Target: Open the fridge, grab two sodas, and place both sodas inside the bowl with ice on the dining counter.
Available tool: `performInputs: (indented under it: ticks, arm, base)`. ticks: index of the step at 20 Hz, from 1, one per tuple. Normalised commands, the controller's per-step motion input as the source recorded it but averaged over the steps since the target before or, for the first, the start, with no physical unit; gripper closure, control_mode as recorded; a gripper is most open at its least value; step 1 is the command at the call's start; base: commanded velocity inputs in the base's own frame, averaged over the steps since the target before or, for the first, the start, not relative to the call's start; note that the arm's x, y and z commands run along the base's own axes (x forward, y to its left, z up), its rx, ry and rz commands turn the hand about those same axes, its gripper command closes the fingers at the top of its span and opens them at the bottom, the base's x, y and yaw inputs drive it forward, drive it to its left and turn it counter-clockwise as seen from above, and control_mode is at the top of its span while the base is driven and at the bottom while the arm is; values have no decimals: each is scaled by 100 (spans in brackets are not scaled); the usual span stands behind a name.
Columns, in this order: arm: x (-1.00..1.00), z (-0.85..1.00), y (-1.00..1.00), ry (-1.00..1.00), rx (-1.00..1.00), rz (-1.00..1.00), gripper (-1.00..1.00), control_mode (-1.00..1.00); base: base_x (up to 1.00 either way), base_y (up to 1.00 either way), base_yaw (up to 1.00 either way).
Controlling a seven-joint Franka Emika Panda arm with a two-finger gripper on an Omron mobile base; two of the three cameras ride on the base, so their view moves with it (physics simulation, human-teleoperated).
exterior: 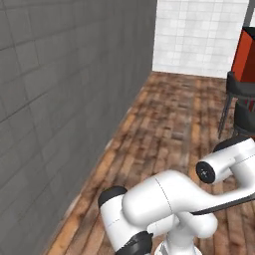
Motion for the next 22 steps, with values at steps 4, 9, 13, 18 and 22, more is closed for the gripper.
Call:
performInputs:
  ticks: [4,9,13,18,22]
  arm:
    - [0,0,0,0,0,0,100,100]
    - [0,0,0,0,0,0,100,100]
    - [0,0,0,0,0,0,100,100]
    - [0,0,0,0,0,0,100,100]
    - [0,0,0,0,0,0,100,100]
  base:
    - [82,33,-39]
    - [64,45,-44]
    - [64,45,-46]
    - [71,52,-44]
    - [88,57,-41]
